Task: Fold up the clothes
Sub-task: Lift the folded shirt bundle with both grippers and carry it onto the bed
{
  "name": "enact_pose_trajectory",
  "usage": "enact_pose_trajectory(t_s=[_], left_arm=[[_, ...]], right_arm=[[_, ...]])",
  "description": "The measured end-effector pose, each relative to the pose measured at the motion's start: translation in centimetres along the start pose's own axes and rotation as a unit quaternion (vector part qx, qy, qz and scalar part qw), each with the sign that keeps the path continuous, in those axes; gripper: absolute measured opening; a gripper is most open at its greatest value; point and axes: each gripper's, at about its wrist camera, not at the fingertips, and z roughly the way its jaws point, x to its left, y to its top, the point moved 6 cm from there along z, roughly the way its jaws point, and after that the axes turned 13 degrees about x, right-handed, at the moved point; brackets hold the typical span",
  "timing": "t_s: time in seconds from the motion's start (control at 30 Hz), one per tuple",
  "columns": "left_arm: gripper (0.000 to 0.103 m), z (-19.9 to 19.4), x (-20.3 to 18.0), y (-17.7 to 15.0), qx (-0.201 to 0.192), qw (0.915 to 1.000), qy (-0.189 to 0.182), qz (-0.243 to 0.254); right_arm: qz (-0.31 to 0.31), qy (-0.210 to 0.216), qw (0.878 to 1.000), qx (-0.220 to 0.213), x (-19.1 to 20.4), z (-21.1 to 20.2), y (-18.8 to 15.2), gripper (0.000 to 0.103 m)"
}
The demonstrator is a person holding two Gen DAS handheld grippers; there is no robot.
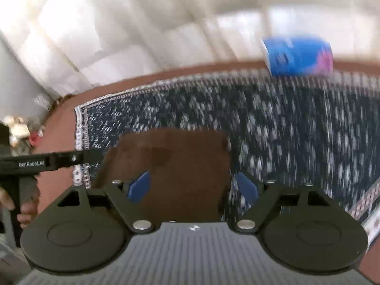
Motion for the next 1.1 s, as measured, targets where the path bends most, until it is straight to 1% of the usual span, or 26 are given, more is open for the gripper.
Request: enact_pose_trajectory(t_s=[0.07,0.1,0.17,0.23,0.3,0.43,0.57,0.73,0.8,0.83,0.87,0.9,0.93,0.97,1.0,1.03,1.07,1.1], left_arm=[[0.074,0.5,1.0,-0.3,0.008,0.9997,0.004,-0.022],[0.074,0.7,1.4,-0.4,0.009,0.9994,0.008,-0.032],[0.074,1.1,2.0,-0.4,0.018,0.9987,-0.006,-0.047],[0.074,1.5,2.6,-0.4,0.027,0.9975,-0.021,-0.062],[0.074,2.0,2.5,-0.3,0.038,0.9968,-0.038,-0.059],[0.073,2.8,2.2,0.0,0.053,0.996,-0.054,-0.048],[0.074,3.5,2.1,0.2,0.067,0.9942,-0.071,-0.045],[0.074,3.6,1.9,0.4,0.077,0.9923,-0.09,-0.038],[0.077,4.2,1.9,0.7,0.078,0.9916,-0.094,-0.045],[0.082,4.4,1.7,1.0,0.077,0.9907,-0.1,-0.052],[0.083,4.5,1.5,1.1,0.079,0.9902,-0.101,-0.056],[0.083,4.5,1.2,1.2,0.081,0.9908,-0.095,-0.053],[0.082,4.4,0.9,1.1,0.081,0.9916,-0.091,-0.043],[0.077,4.3,0.9,1.1,0.08,0.9923,-0.086,-0.039],[0.074,4.2,0.8,1.0,0.079,0.993,-0.08,-0.035],[0.063,4.0,0.7,0.9,0.078,0.9936,-0.075,-0.031],[0.052,3.8,0.7,0.9,0.077,0.9942,-0.069,-0.03],[0.048,3.6,0.5,1.0,0.074,0.9951,-0.062,-0.018]], right_arm=[[0.044,0.026,0.998,0.024,-1.5,0.4,-0.6,0.08],[0.058,0.032,0.998,0.024,-1.9,0.6,-0.7,0.079],[0.083,0.05,0.995,0.022,-2.4,0.8,-0.9,0.079],[0.094,0.073,0.993,0.029,-2.3,1.3,-0.9,0.079],[0.092,0.079,0.992,0.041,-2.1,2.1,-0.9,0.079],[0.102,0.104,0.988,0.058,-2.0,3.9,-0.6,0.077],[0.111,0.116,0.986,0.046,-1.9,4.4,-0.1,0.077],[0.116,0.14,0.981,0.062,-1.8,4.2,-0.6,0.075],[0.132,0.149,0.978,0.059,-2.2,4.5,-0.4,0.075],[0.14,0.154,0.976,0.057,-2.5,4.7,-0.3,0.075],[0.143,0.153,0.976,0.057,-2.4,4.9,-0.1,0.076],[0.146,0.152,0.976,0.057,-2.2,5.0,0.1,0.076],[0.148,0.151,0.976,0.058,-2.1,5.1,0.3,0.076],[0.146,0.146,0.977,0.062,-2.0,5.1,0.3,0.072],[0.144,0.14,0.977,0.066,-1.9,5.1,0.2,0.064],[0.151,0.137,0.977,0.067,-2.1,5.0,0.1,0.059],[0.159,0.134,0.976,0.068,-2.3,5.0,-0.1,0.053],[0.166,0.131,0.975,0.069,-2.5,4.9,-0.2,0.046]])
